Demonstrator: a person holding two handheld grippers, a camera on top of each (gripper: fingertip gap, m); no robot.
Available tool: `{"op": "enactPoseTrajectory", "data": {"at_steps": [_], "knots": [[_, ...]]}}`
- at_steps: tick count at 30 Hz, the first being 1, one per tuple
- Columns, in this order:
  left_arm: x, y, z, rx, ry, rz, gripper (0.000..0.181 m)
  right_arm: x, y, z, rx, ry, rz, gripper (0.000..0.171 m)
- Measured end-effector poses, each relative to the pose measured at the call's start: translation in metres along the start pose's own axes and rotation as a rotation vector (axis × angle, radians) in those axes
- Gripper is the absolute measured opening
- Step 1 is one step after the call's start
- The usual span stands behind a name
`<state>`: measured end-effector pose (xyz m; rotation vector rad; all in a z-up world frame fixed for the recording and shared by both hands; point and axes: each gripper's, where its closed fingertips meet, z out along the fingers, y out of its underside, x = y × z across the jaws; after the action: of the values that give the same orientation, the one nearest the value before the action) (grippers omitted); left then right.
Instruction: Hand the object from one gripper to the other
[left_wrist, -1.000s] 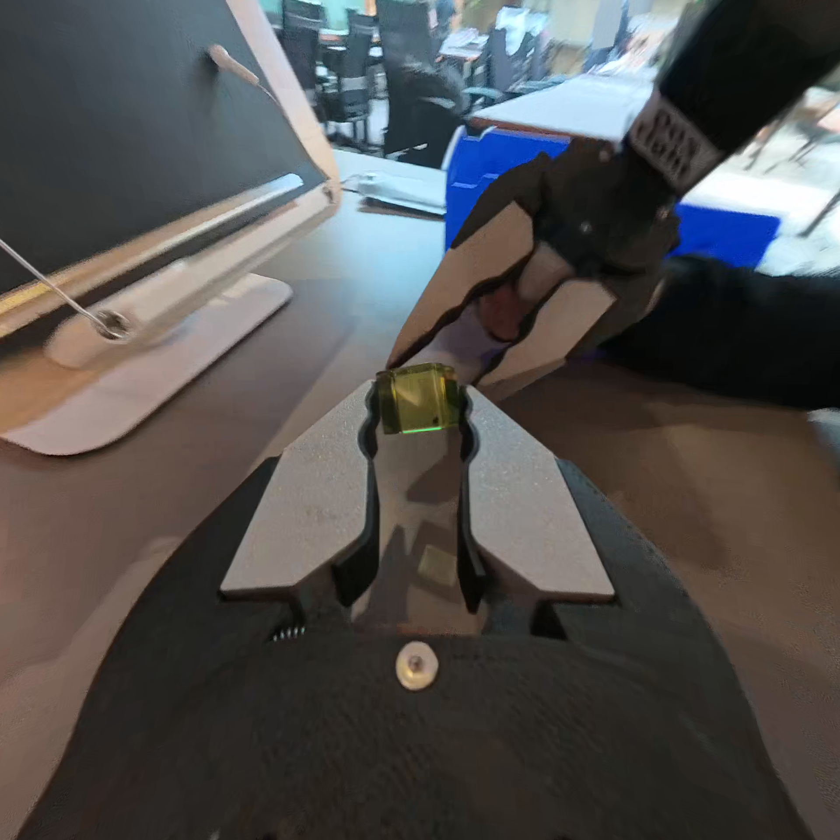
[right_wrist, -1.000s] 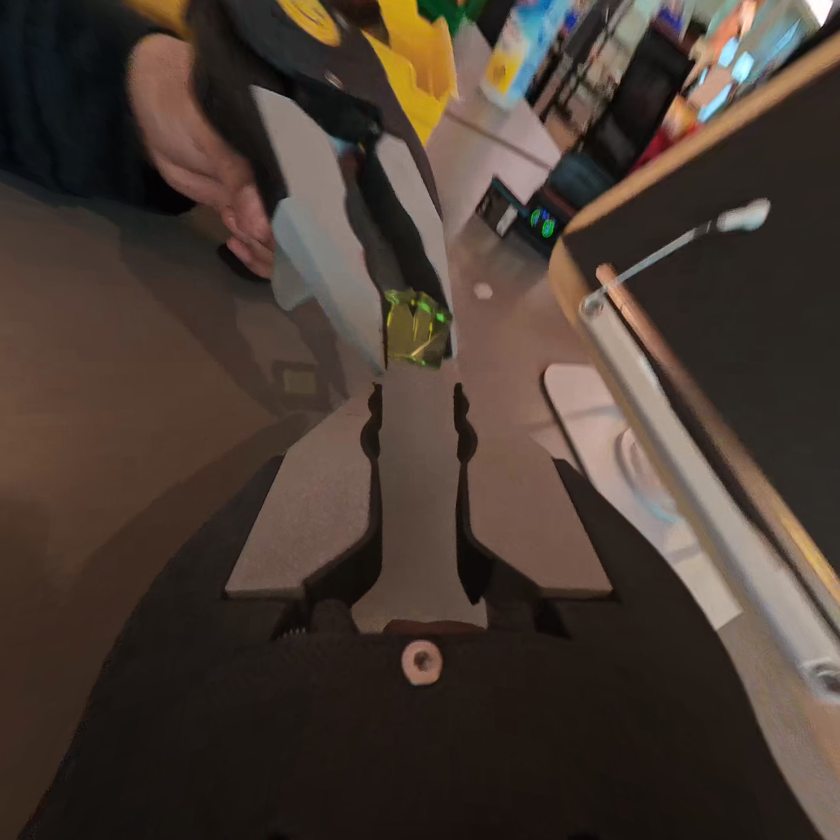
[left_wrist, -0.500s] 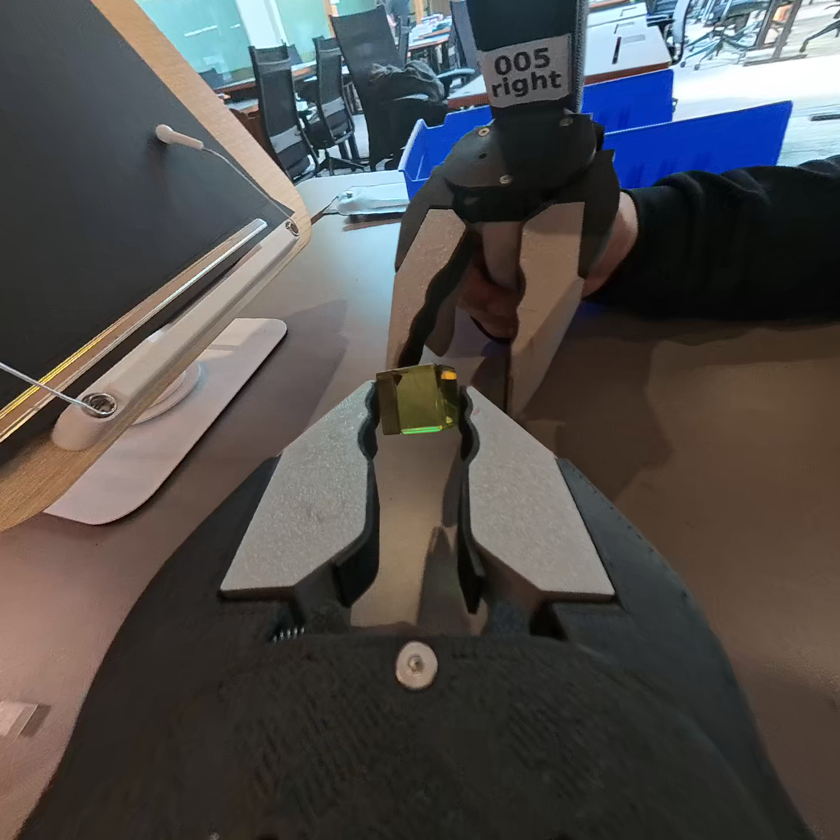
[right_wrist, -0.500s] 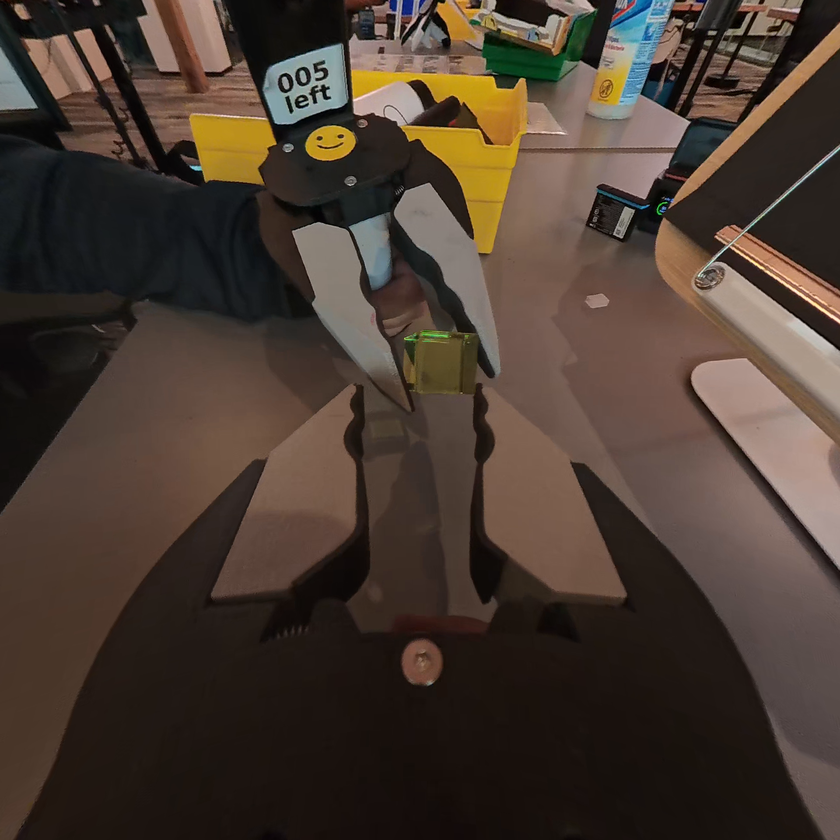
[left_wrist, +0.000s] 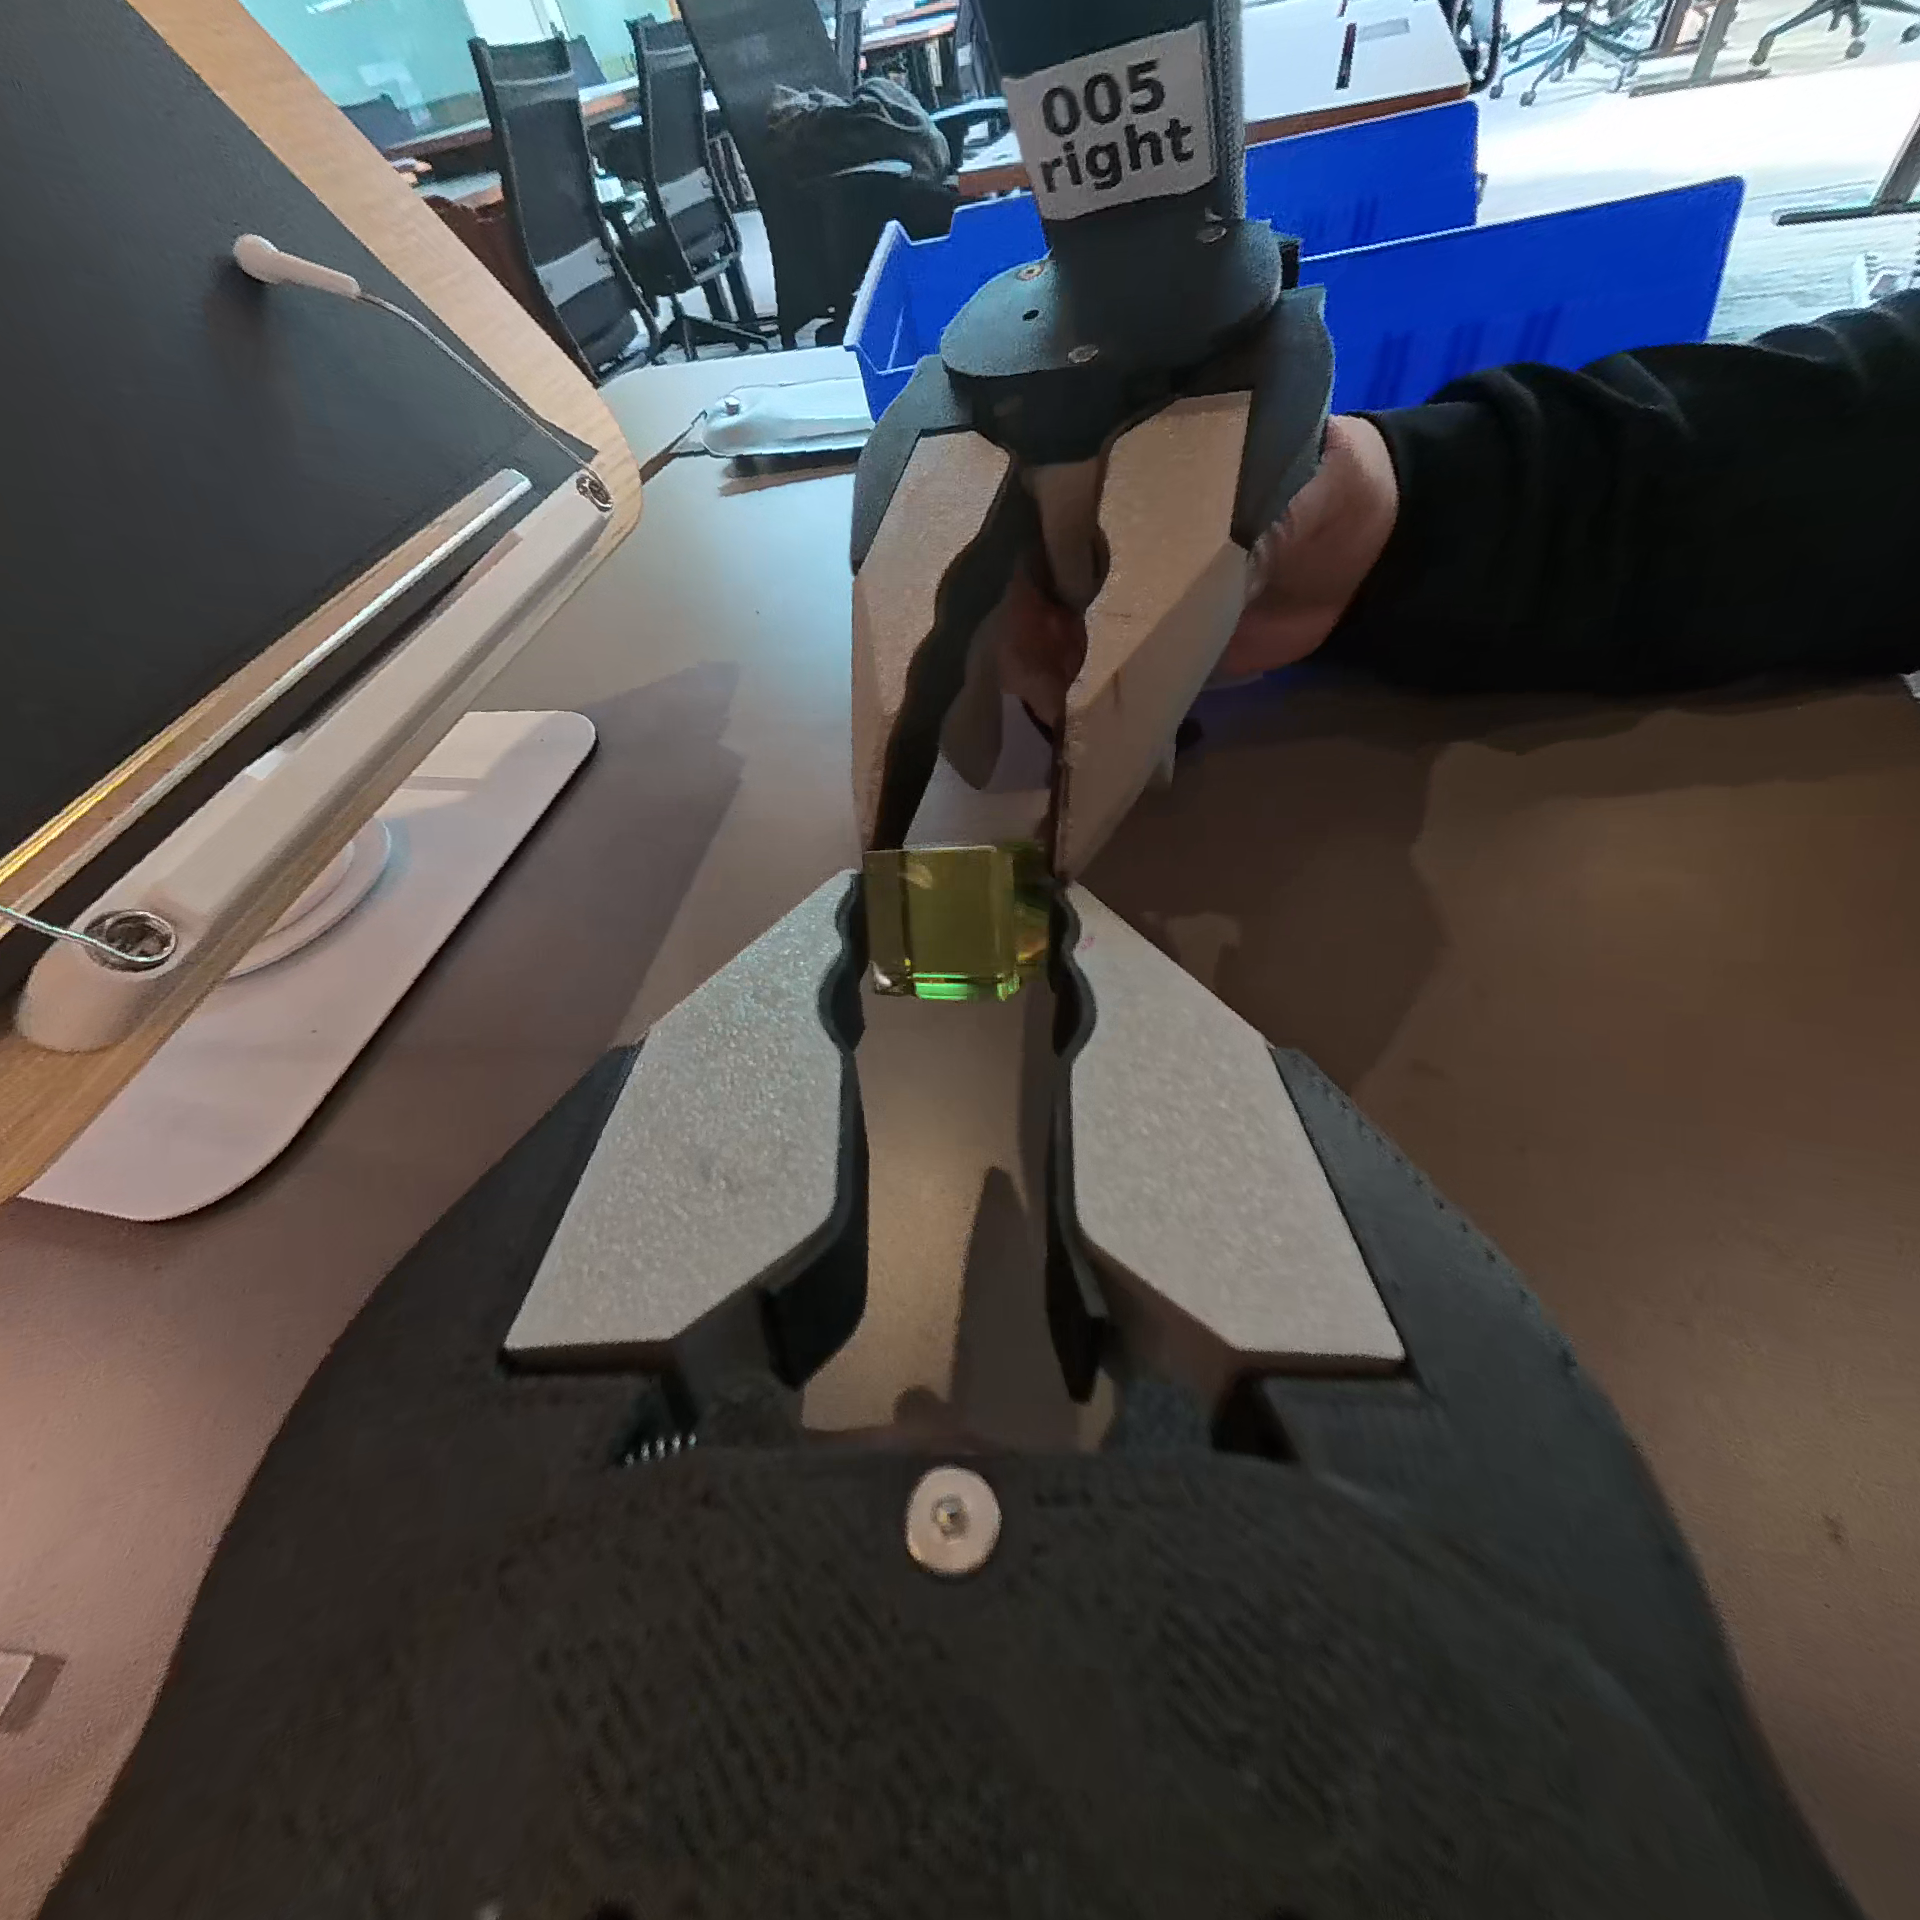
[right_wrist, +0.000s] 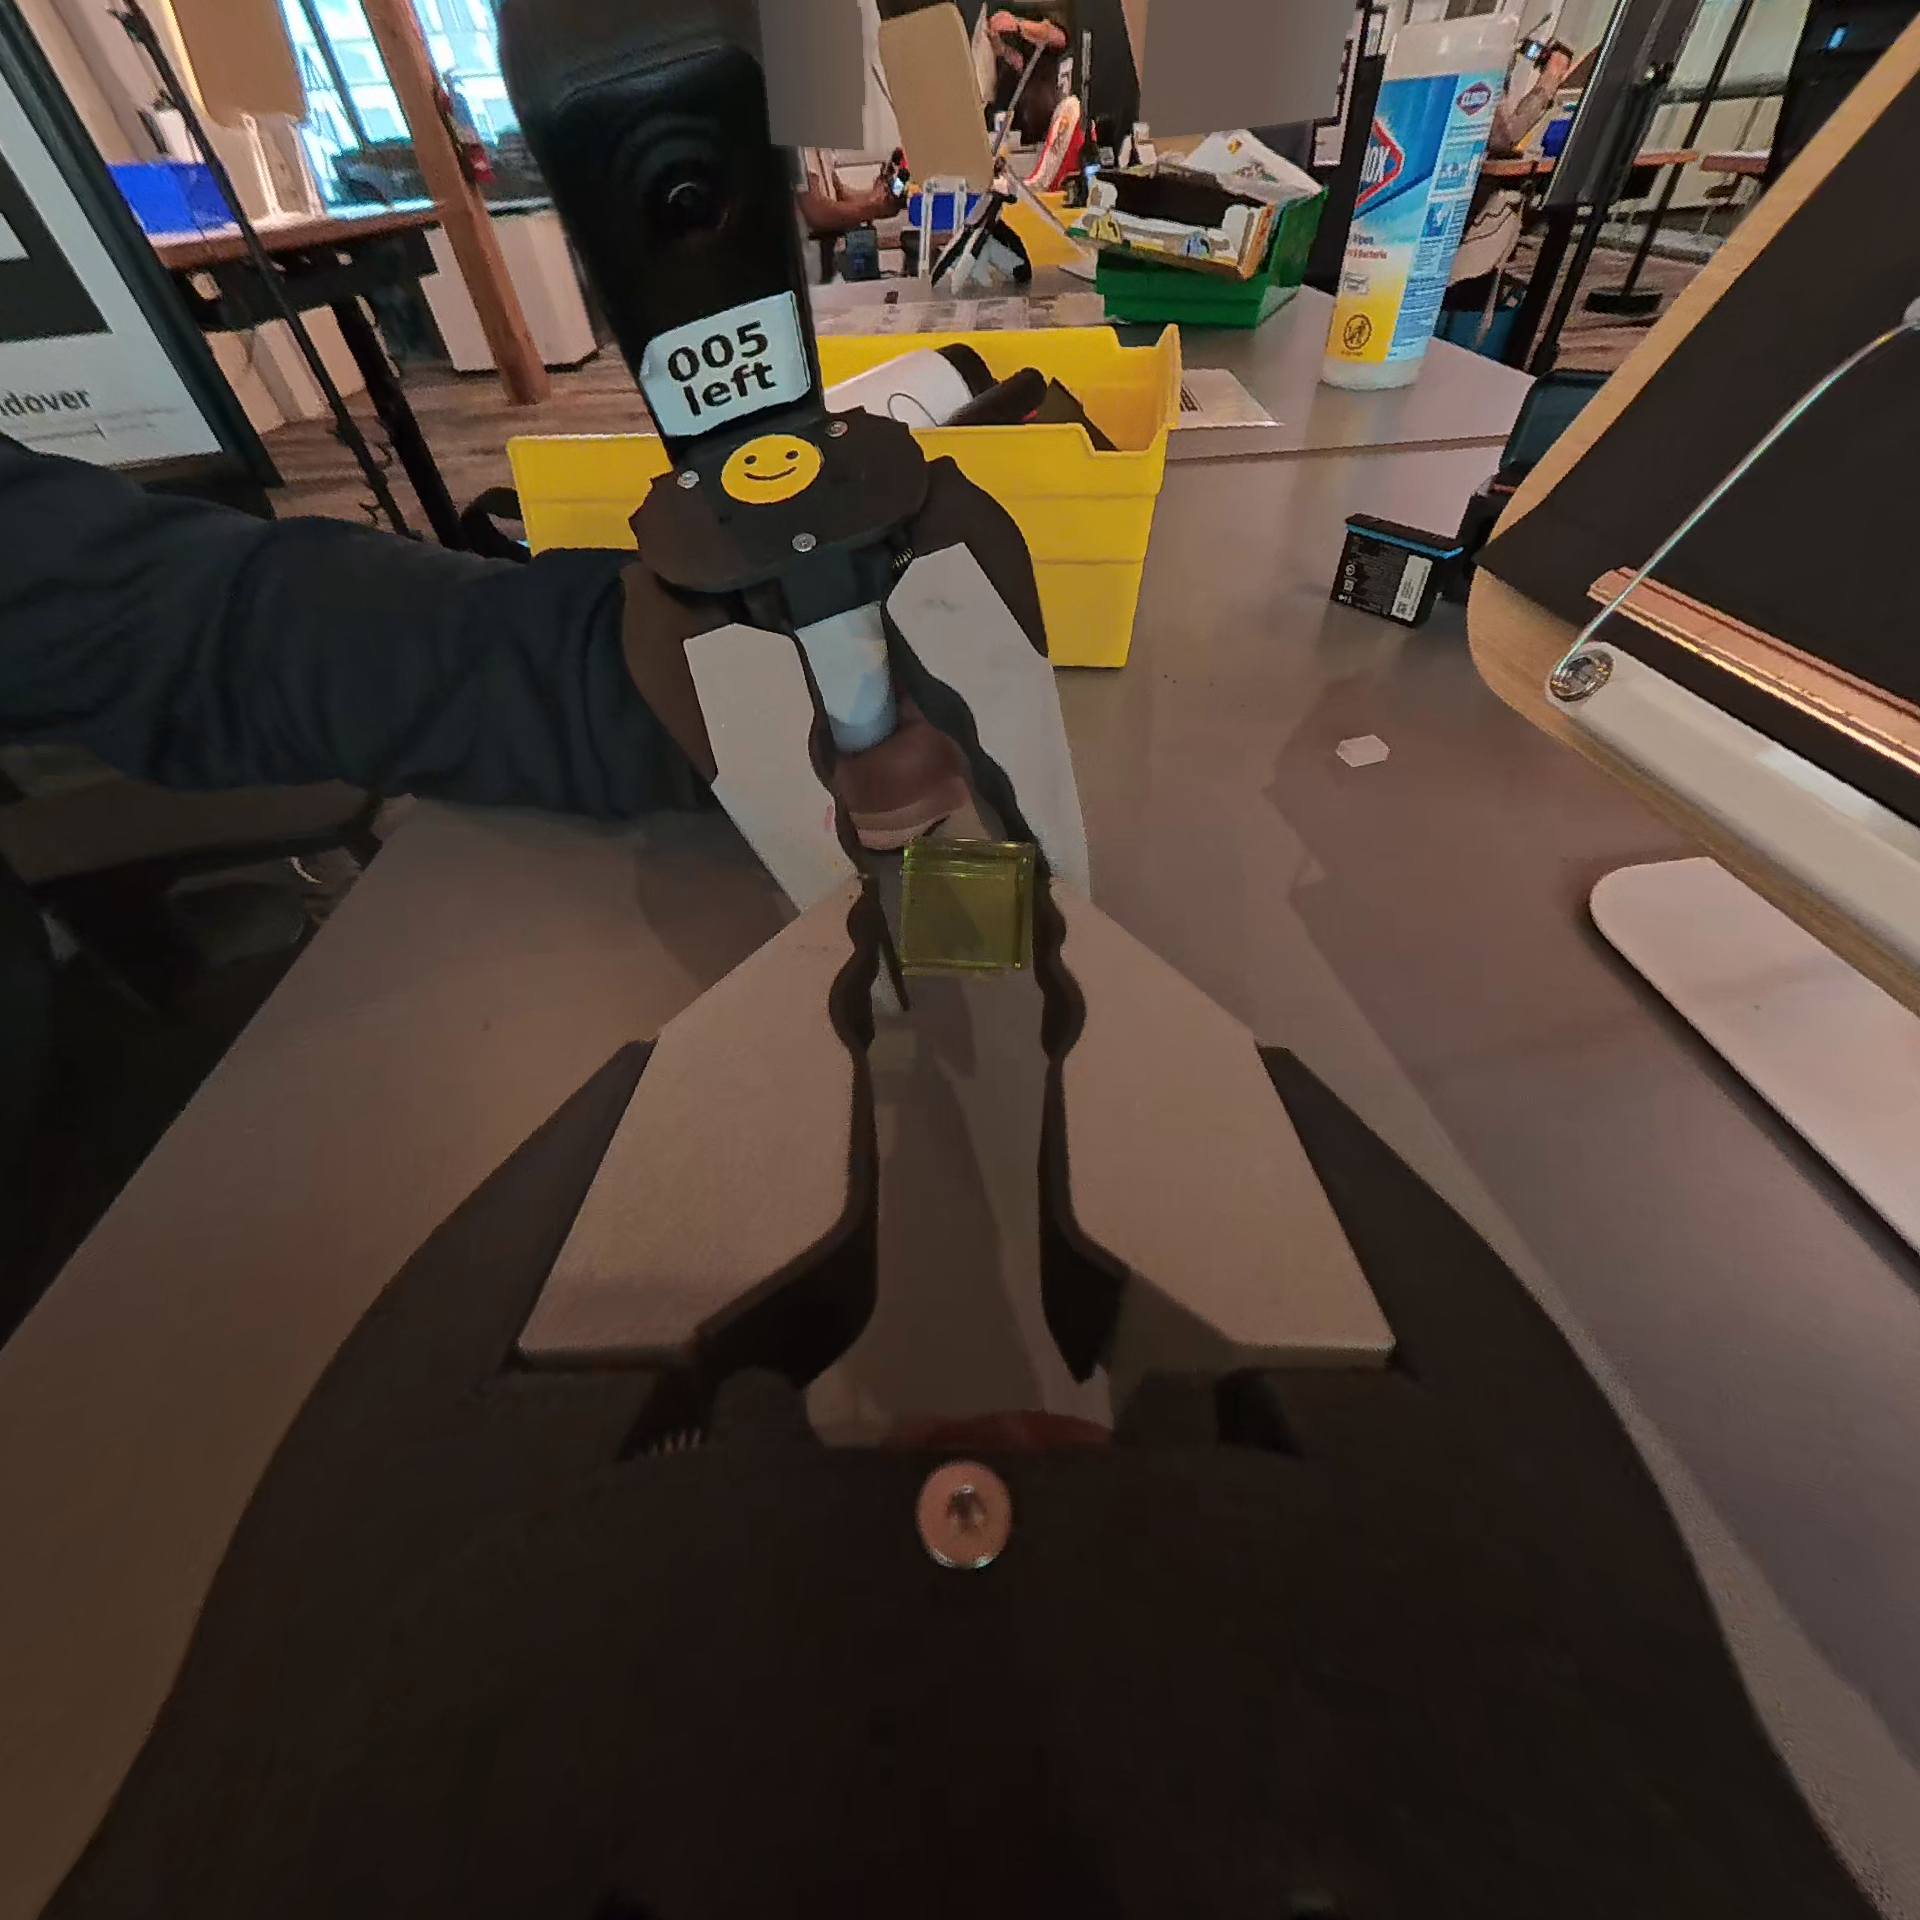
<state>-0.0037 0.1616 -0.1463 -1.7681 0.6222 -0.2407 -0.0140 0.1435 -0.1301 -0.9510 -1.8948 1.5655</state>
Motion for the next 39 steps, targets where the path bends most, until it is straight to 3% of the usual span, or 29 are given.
{"op": "enactPoseTrajectory", "data": {"at_steps": [18,20,23,26,28,33,39], "knots": [[-0.008,0.002,0.001,-0.011,-0.024,-0.097,0.033,0.01,-0.002,0.0,-0.022,0.101,-0.053,0.021],[-0.015,0.002,-0.002,0.001,-0.025,-0.17,0.033,0.011,-0.006,-0.004,0.009,0.102,-0.052,0.0],[-0.021,-0.001,-0.007,0.044,-0.026,-0.228,0.033,0.015,-0.014,-0.015,0.042,0.123,-0.075,0.0],[-0.02,-0.002,-0.008,0.05,-0.012,-0.234,0.033,0.014,0.002,-0.01,-0.069,0.115,-0.093,0.036],[-0.014,0.001,-0.007,0.027,0.028,-0.243,0.033,0.011,0.02,-0.002,-0.176,0.109,-0.132,0.044],[0.013,0.002,-0.006,-0.002,0.236,-0.416,0.033,-0.003,0.024,0.016,-0.233,0.157,-0.385,0.045],[0.013,-0.003,-0.005,0.033,0.263,-0.487,0.033,0.004,0.022,0.016,-0.286,0.256,-0.514,0.038]]}}
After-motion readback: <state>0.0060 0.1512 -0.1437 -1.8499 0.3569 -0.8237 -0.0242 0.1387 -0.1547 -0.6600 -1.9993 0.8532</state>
